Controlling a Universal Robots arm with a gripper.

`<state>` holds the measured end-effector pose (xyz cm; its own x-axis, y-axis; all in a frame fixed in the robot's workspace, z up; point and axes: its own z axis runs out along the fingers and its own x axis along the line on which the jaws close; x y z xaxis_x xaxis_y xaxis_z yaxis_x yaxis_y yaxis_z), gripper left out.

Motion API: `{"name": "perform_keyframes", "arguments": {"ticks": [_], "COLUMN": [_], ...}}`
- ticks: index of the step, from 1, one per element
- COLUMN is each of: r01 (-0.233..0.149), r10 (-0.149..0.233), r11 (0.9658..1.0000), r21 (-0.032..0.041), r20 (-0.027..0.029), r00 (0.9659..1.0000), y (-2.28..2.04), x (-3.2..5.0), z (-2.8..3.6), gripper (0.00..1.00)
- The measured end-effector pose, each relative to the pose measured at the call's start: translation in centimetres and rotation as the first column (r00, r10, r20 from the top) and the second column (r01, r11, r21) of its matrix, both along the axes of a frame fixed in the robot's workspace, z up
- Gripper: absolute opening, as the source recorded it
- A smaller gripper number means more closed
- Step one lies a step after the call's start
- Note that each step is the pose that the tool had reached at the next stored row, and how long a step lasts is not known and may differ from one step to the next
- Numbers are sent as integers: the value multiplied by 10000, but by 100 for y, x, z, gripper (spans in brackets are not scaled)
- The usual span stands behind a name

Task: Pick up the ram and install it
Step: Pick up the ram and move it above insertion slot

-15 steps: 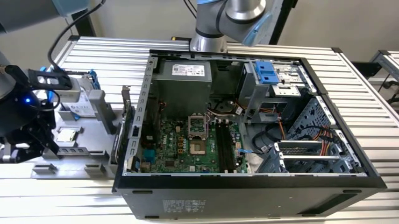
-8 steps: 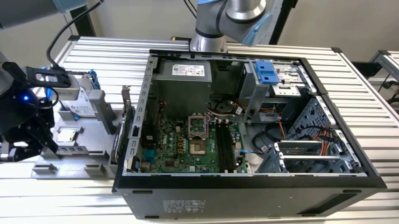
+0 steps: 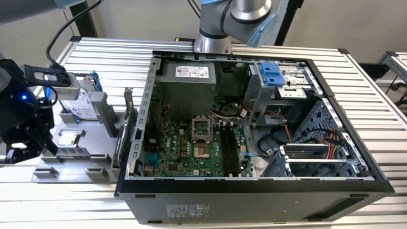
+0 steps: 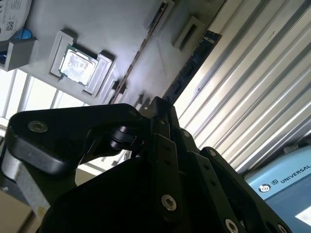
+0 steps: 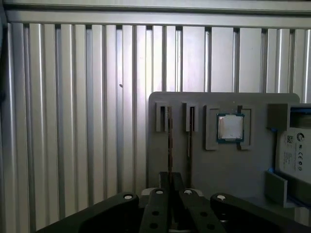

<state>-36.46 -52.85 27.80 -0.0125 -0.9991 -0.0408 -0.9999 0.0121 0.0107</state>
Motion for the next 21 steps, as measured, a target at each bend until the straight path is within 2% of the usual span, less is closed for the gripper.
{"name": "perform_keyframes", "arguments": {"ticks": [21], "r01": [0], "r10": [0], "r11": [10000], "r21": [0], "r20": [0], "r00": [10000], "y": [0], "x": [0], "z": [159], "gripper": [0]}}
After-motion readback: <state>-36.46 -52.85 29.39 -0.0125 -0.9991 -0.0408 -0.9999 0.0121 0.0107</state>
